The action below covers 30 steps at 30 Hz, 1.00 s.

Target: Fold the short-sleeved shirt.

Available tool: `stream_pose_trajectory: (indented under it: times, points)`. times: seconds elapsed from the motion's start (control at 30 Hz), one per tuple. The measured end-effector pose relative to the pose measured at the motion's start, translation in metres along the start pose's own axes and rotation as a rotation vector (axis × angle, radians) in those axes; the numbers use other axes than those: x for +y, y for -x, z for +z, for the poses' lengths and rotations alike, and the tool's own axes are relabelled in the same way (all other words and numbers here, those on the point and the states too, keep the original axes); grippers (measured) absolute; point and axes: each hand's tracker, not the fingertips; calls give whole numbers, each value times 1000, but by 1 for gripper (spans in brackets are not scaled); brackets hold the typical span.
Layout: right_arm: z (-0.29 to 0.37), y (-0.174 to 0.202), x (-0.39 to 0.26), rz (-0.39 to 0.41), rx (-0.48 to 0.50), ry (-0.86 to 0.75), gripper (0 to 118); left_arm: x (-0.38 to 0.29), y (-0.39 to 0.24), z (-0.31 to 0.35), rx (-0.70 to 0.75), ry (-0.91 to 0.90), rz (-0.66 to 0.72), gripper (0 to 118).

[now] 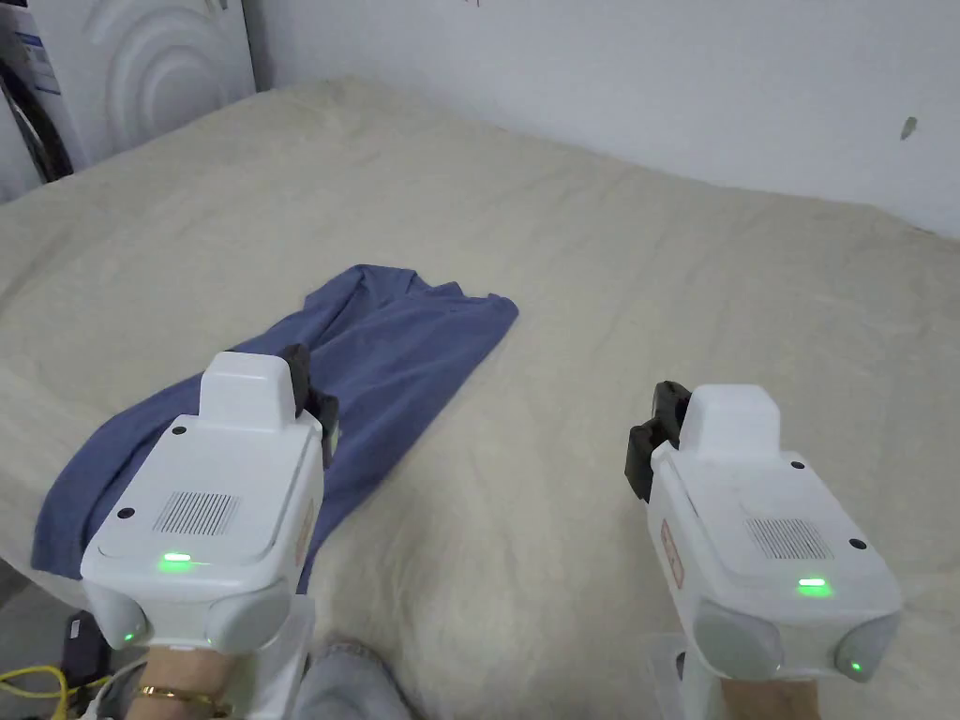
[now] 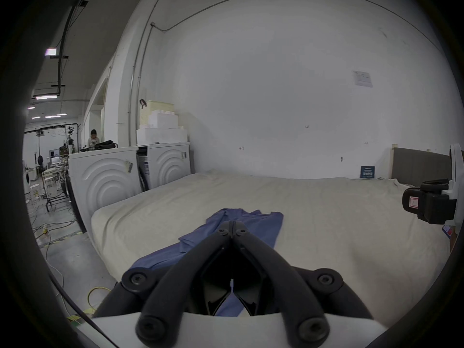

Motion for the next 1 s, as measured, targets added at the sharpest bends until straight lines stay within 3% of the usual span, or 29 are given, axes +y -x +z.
stream_pose_trajectory:
  times: [0.3, 0.37, 0.4, 0.47, 0.57, 0.63, 1.0]
  points:
    - [-6, 20, 2, 19, 47, 3, 0, -4, 22, -3, 72, 8, 25, 0]
    - [-8, 22, 2, 15, 50, 7, 0, -4, 25, -7, 78, 18, 34, 7]
    - [-8, 22, 2, 13, 53, 8, 0, -3, 27, -9, 80, 21, 41, 14]
    - [-9, 23, 3, 9, 57, 9, 0, -2, 31, -14, 75, 36, 56, 43]
    - [-12, 24, 3, 10, 63, 10, 0, 2, 35, -28, 40, 71, 80, 96]
    - [-16, 24, 3, 9, 70, 19, 0, 5, 37, -41, -16, 94, 100, 118]
    - [-52, 15, 3, 3, 73, 73, 0, 22, 12, -183, -146, 271, 48, 118]
